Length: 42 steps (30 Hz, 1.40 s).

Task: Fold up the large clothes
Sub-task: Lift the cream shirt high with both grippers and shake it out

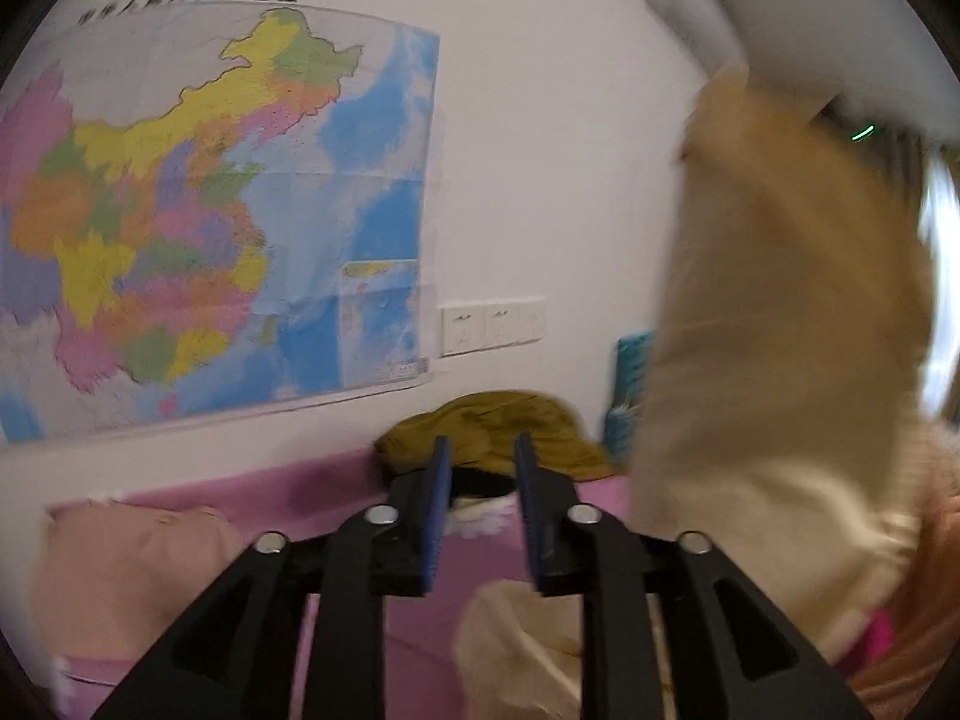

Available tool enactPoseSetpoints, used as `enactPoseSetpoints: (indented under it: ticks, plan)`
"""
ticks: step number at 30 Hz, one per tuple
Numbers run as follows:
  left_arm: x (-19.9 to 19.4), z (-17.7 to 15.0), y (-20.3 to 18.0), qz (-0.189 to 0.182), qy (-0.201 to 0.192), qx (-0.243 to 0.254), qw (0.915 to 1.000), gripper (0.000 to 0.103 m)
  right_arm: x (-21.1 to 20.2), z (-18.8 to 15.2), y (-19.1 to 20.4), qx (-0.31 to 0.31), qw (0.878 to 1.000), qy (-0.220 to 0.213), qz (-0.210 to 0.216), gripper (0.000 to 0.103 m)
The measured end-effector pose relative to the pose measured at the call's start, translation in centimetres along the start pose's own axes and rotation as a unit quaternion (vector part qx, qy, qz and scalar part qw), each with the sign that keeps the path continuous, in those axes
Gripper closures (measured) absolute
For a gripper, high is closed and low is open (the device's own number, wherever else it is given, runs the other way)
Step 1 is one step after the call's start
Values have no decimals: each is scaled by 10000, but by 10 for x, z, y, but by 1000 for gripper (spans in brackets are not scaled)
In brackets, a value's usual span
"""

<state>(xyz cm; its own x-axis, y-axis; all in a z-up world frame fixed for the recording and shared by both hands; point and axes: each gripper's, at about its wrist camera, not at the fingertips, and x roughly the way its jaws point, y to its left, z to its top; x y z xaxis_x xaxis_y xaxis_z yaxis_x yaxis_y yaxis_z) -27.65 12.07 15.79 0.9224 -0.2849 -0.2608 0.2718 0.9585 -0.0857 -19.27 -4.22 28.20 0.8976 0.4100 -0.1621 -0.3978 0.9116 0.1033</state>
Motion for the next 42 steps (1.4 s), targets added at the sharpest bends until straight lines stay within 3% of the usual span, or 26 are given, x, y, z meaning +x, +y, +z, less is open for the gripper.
enactPoseSetpoints:
  ticks: [1,3,7,9,12,16,17,19,20,21,23,24,25,30,33,37,39,42]
  plan:
    - [-12,-6,-4,-225,-95,51,9997,61,7,-1,-1,8,10000,27,-76,96]
    - [-19,-7,-16,-276,-216,271,9990,43,28,1,-2,105,9996,159,-198,96]
    - [-30,-14,-68,-1064,-310,718,9912,31,70,-13,-3,70,9970,409,-647,96]
    - [-30,-19,-94,-1223,-299,962,9874,15,91,-15,-8,151,9954,554,-770,96]
    - [-3,-26,-126,-938,-89,1329,9866,9,114,-22,-13,312,9943,706,-737,95]
    - [48,-44,-136,326,483,1613,9852,10,124,-27,-11,351,9945,799,-585,95]
    - [59,-47,-131,425,673,1560,9845,17,122,-28,-11,336,9947,816,-530,95]
    - [75,-53,-111,530,962,1331,9850,50,115,-29,-12,307,9951,814,-469,95]
    - [75,-52,-102,474,1040,1164,9866,77,109,-29,-14,302,9955,804,-401,95]
    - [73,-49,-86,288,1102,858,9898,88,104,-30,-18,315,9958,791,-350,95]
    - [60,-43,-47,-210,1067,138,9940,91,91,-28,-24,345,9962,760,-263,95]
    - [52,-41,-33,-218,973,-79,9950,99,85,-28,-26,349,9964,739,-212,95]
    - [42,-37,-18,-23,783,-237,9966,99,77,-28,-30,381,9966,715,-138,95]
    - [-4,-11,47,54,100,-1125,9936,99,32,-24,-33,353,9974,484,400,95]
    - [-27,8,65,-102,-125,-1342,9908,99,-6,-17,-20,159,9973,279,665,95]
    - [-67,43,56,-44,-610,-910,9940,99,-71,-1,17,-429,9969,-247,617,96]
    - [-93,59,47,93,-880,-712,9935,99,-112,13,33,-596,9940,-775,486,103]
    - [-135,83,34,583,-1198,-463,9900,99,-172,34,35,-509,9843,-1672,233,103]
